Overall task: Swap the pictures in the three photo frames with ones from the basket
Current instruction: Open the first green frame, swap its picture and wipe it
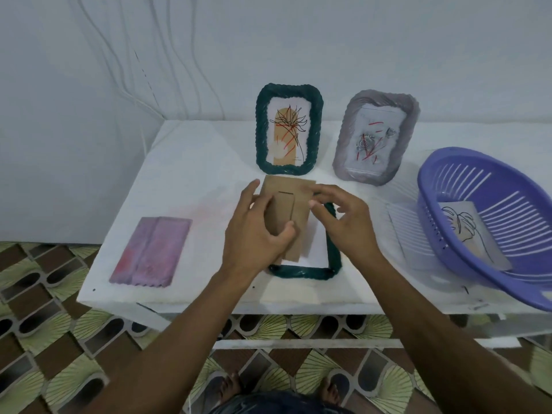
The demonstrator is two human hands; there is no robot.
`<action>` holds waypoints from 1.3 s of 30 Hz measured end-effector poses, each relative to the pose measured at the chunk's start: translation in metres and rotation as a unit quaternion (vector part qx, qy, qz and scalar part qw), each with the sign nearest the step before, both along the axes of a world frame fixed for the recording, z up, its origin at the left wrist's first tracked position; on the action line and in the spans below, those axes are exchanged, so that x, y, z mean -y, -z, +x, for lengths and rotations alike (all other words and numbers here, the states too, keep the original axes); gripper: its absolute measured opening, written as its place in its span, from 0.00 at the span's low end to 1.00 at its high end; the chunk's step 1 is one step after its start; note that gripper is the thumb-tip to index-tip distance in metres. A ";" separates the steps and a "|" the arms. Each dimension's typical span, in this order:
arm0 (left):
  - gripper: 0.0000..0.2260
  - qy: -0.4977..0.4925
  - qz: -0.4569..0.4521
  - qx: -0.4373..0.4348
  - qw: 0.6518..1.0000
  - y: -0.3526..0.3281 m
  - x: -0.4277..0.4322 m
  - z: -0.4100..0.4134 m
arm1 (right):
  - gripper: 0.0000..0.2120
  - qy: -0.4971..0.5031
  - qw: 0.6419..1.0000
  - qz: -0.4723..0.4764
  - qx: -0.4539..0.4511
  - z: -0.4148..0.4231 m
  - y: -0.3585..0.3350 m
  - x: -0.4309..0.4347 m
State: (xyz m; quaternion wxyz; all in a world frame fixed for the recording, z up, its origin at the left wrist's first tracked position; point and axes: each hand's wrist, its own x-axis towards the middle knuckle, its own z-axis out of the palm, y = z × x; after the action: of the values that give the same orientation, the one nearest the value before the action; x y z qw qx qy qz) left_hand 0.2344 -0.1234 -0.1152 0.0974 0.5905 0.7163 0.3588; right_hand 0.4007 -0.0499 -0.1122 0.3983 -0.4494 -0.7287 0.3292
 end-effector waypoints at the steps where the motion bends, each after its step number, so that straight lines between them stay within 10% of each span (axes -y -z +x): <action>1: 0.29 0.005 -0.003 0.017 1.000 0.003 -0.001 0.005 | 0.09 0.007 1.000 -0.020 -0.006 0.001 0.001 -0.002; 7: 0.17 0.033 0.001 0.192 0.981 0.008 -0.008 0.001 | 0.07 0.062 0.973 -0.181 -0.131 0.017 0.007 -0.012; 29: 0.14 0.073 -0.003 0.113 0.991 0.033 -0.019 -0.023 | 0.08 0.044 0.974 -0.205 -0.085 0.016 0.018 -0.018; 39: 0.17 0.094 0.001 -0.050 0.994 0.047 -0.021 -0.025 | 0.08 0.050 0.987 0.034 0.150 0.018 0.041 -0.012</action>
State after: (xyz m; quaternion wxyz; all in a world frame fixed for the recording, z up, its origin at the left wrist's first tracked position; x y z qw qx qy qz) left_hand 0.2089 -0.1021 -0.1623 0.0944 0.6725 0.6614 0.3186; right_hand 0.4189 -0.0375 -0.1537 0.3157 -0.5157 -0.7676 0.2126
